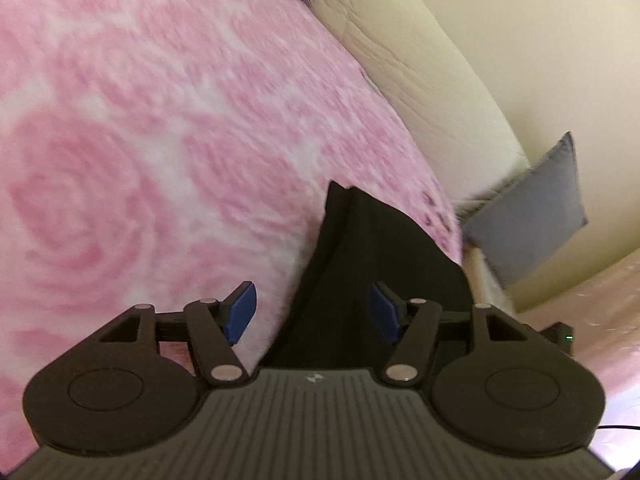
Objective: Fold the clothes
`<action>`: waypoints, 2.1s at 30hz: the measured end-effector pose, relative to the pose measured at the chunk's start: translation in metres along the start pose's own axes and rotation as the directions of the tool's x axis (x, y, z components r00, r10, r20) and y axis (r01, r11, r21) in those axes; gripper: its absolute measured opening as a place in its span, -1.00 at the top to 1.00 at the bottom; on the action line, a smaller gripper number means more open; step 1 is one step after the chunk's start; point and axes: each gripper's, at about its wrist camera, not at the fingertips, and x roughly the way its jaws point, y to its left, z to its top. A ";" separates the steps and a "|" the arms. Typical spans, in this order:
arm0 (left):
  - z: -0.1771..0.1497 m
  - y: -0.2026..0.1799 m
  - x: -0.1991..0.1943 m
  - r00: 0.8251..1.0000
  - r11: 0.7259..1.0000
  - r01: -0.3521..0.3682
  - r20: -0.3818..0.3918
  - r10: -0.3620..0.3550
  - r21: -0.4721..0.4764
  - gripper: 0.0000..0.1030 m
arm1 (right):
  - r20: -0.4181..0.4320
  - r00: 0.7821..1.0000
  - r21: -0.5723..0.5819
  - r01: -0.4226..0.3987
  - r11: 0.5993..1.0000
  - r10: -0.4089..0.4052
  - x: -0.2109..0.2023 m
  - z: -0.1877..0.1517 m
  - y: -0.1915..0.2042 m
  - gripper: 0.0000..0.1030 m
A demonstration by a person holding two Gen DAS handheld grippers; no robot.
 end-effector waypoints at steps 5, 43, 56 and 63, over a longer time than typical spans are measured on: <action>-0.004 0.009 0.023 0.991 0.990 0.114 -0.059 -0.119 -0.089 -0.13 | -0.022 0.999 0.004 -0.028 1.000 0.028 0.005 0.001 -0.001 -0.41; 0.004 -0.093 -0.059 0.986 0.976 0.160 0.077 -0.150 -0.145 0.62 | -0.194 0.923 0.142 -0.310 0.940 0.333 0.012 0.030 0.101 0.59; -0.063 -0.197 -0.345 0.862 0.925 0.009 0.473 0.185 -0.379 0.62 | -0.642 0.658 0.059 -0.468 0.882 0.393 0.038 0.009 0.364 0.59; -0.161 -0.205 -0.470 0.700 0.866 -0.007 0.615 0.362 -0.501 0.62 | -0.806 0.476 0.032 -0.556 0.831 0.350 0.069 -0.091 0.469 0.59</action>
